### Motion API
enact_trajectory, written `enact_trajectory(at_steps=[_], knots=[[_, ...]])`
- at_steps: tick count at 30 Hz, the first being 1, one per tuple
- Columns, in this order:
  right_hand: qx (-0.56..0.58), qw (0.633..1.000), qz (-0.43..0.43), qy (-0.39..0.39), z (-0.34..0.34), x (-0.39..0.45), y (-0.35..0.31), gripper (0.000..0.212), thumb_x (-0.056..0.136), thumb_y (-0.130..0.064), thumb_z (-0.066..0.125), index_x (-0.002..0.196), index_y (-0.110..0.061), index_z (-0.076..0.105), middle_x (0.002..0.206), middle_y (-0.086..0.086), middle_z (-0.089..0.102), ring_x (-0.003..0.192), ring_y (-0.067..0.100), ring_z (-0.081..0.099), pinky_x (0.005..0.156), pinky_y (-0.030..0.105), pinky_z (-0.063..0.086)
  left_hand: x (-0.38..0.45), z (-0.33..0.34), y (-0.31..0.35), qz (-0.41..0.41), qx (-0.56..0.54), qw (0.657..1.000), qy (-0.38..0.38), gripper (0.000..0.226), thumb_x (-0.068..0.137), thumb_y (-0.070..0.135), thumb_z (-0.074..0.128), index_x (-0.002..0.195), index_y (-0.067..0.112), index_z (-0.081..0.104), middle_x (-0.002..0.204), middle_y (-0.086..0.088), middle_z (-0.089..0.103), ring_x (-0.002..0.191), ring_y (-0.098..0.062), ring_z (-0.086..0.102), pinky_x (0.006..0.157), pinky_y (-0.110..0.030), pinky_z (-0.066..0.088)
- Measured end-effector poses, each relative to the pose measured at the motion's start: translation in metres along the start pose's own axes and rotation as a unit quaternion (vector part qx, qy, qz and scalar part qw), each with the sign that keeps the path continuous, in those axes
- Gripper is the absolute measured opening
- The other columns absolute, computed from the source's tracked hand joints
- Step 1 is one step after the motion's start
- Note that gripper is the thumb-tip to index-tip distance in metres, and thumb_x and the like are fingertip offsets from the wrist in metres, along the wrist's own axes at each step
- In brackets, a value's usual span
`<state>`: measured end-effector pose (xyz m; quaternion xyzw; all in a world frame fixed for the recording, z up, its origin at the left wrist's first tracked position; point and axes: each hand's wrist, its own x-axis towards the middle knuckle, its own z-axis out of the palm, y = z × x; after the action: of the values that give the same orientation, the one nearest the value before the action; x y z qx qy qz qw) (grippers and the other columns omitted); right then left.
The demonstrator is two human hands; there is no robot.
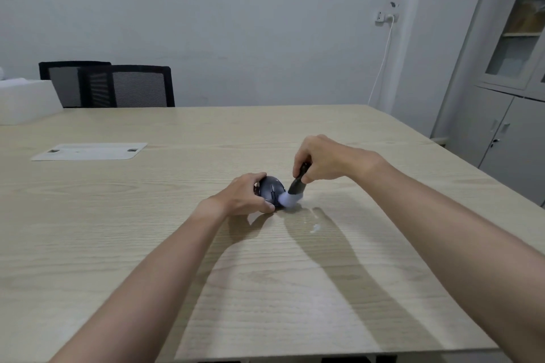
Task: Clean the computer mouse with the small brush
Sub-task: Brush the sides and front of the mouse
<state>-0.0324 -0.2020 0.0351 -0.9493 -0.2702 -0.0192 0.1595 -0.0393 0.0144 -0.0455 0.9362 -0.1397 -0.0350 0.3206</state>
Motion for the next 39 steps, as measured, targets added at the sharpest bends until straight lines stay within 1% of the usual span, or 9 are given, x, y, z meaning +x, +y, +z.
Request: enact_trajectory(at_steps=[4,8,14,20,22,26,31,35,39], knots=[[0.05,0.99,0.006,0.131,0.0,0.009,0.001,0.017,0.081,-0.005,0.076,0.095,-0.013,0.08,0.087,-0.001,0.071,0.083,0.014,0.061,0.069,0.016,0.046,0.002,0.003,0.002,-0.005,0.014,1.0,-0.006,0.063,0.058,0.048,0.076,0.111,0.02,0.06,0.109,-0.004,0.062,0.099,-0.028,0.058,0.084,-0.041,0.049],[0.018,0.993,0.009,0.115,0.024,0.011,0.002,0.013,0.085,-0.009,0.074,0.097,-0.011,0.078,0.092,0.002,0.069,0.085,0.022,0.063,0.079,0.04,0.055,0.006,0.015,-0.002,-0.032,0.027,0.999,0.031,0.09,0.044,0.085,0.071,0.118,0.037,0.056,0.111,0.0,0.054,0.11,-0.021,0.048,0.094,-0.038,0.048],[0.064,0.994,0.055,0.068,0.011,0.001,0.011,0.018,0.076,-0.003,0.069,0.085,-0.013,0.081,0.076,-0.003,0.069,0.069,0.011,0.059,0.058,0.019,0.045,0.002,0.019,-0.002,-0.049,0.072,0.994,0.07,0.075,0.045,0.078,0.057,0.095,0.023,0.053,0.105,-0.005,0.053,0.109,-0.025,0.047,0.093,-0.043,0.045],[0.068,0.988,0.03,0.137,0.02,0.01,0.005,0.012,0.082,-0.006,0.07,0.088,-0.011,0.078,0.084,0.002,0.069,0.081,0.019,0.061,0.067,0.028,0.048,0.003,0.019,0.002,-0.057,0.058,0.992,0.092,0.065,0.051,0.072,0.066,0.089,0.021,0.052,0.103,-0.004,0.052,0.103,-0.024,0.047,0.089,-0.042,0.047],[0.054,0.99,0.023,0.13,0.027,0.012,0.002,0.012,0.082,-0.006,0.068,0.088,-0.01,0.077,0.086,0.003,0.069,0.083,0.023,0.062,0.071,0.036,0.052,0.005,0.021,0.003,-0.051,0.045,0.991,0.112,0.055,0.058,0.062,0.074,0.085,0.02,0.052,0.098,-0.002,0.052,0.099,-0.024,0.048,0.08,-0.036,0.045],[0.067,0.995,0.041,0.061,0.021,0.006,0.003,0.016,0.078,-0.006,0.068,0.087,-0.013,0.08,0.083,0.0,0.07,0.075,0.013,0.061,0.059,0.019,0.044,0.006,0.018,0.003,-0.036,0.038,0.99,0.129,0.038,0.062,0.04,0.081,0.073,0.014,0.056,0.077,-0.001,0.055,0.081,-0.023,0.053,0.056,-0.024,0.031],[0.097,0.983,0.047,0.146,0.015,0.009,0.009,0.015,0.081,-0.004,0.067,0.087,-0.01,0.079,0.081,0.0,0.069,0.074,0.011,0.058,0.06,0.017,0.042,0.002,0.011,0.0,-0.053,0.011,0.993,0.109,0.036,0.065,0.025,0.078,0.093,0.01,0.062,0.089,-0.002,0.058,0.092,-0.023,0.052,0.064,-0.025,0.036],[0.06,0.989,0.026,0.134,0.032,0.013,0.01,0.011,0.084,-0.005,0.068,0.09,-0.01,0.076,0.088,0.003,0.068,0.084,0.024,0.061,0.072,0.036,0.052,-0.001,0.005,0.0,-0.055,-0.014,0.996,0.074,0.093,0.06,0.03,0.07,0.146,0.008,0.042,0.132,-0.008,0.055,0.132,-0.025,0.041,0.089,-0.026,0.035],[0.046,0.996,0.028,0.065,0.02,0.009,0.01,0.018,0.082,-0.002,0.068,0.092,-0.011,0.079,0.088,0.0,0.069,0.079,0.013,0.06,0.064,0.017,0.046,-0.001,-0.002,-0.005,-0.052,-0.017,0.997,0.052,0.083,0.066,0.02,0.074,0.143,0.011,0.045,0.127,-0.006,0.059,0.124,-0.025,0.049,0.088,-0.027,0.039]])
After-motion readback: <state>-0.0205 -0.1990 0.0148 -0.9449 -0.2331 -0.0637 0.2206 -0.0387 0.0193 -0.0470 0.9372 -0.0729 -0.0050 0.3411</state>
